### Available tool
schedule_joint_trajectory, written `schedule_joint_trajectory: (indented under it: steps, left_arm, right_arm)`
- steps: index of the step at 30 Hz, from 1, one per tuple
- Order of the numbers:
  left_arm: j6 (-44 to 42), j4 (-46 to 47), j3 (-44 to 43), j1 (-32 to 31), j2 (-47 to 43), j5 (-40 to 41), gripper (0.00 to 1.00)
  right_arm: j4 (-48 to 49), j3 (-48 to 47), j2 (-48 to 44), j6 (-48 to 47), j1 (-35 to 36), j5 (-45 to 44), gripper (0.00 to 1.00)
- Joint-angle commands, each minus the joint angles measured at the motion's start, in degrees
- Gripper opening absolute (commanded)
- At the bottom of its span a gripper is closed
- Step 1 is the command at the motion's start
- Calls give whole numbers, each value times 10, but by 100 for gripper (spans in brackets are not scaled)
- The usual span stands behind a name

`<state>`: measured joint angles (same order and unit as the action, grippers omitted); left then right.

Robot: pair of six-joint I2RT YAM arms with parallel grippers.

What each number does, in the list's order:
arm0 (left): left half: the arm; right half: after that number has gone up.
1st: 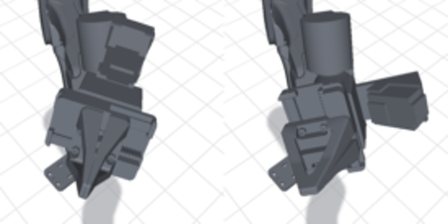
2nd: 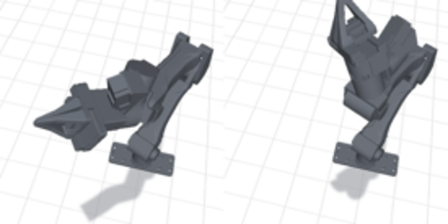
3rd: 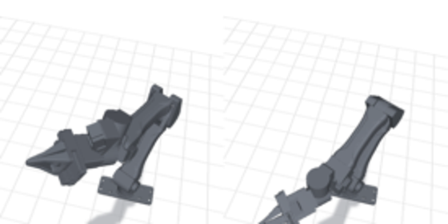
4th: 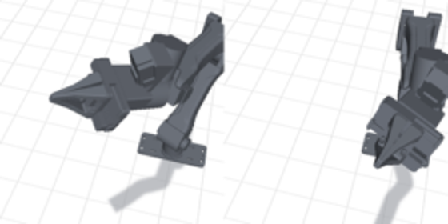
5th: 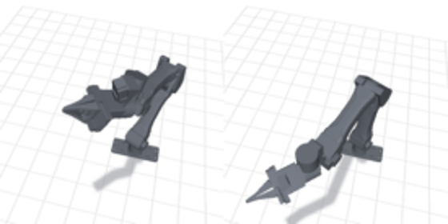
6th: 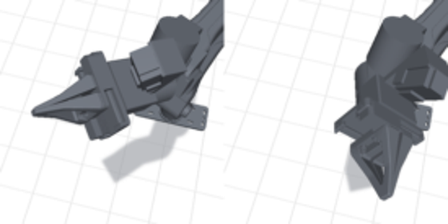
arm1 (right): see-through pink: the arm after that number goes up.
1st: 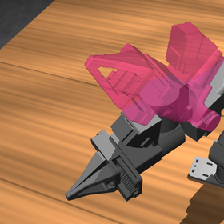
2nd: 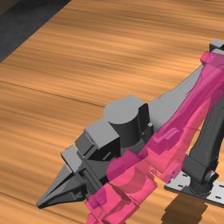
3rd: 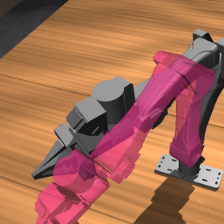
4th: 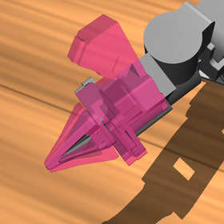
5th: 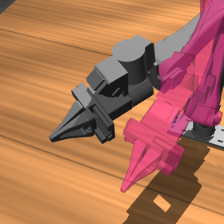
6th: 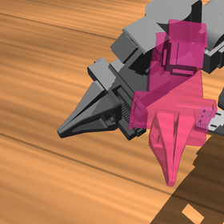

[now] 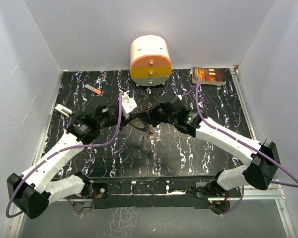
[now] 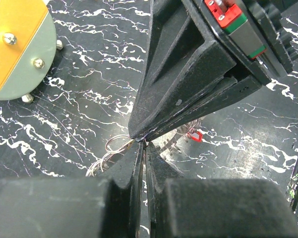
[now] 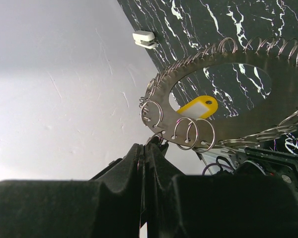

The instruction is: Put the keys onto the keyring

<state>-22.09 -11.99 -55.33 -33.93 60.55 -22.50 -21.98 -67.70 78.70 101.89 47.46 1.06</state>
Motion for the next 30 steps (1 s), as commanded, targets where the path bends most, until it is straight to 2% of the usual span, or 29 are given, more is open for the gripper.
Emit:
schedule_joint_trajectory:
  steps: [1,13,17,21,25,28,30]
  left_arm:
    - [-3,17,4,2,-7,3,0]
    - [-8,5,-1,2,-13,1,0]
    - [-15,-3,-5,2,-14,-10,0]
    - [-20,-10,-10,1,-15,-17,0]
    - [-27,-18,-14,2,-18,-21,0]
    - [-35,-33,-22,2,-20,-41,0]
    - [-44,-51,-35,1,-21,-64,0]
  right_arm:
    - [57,-22,-25,6,0,11,8]
    - [52,-2,-42,-2,0,-25,9]
    - [47,4,-46,-2,-1,-32,20]
    - [40,7,-52,0,-2,-37,26]
    - [14,3,-60,-6,-3,-57,40]
    - [-5,21,-75,-37,-14,-72,58]
    - [-17,51,-95,-76,-38,-64,63]
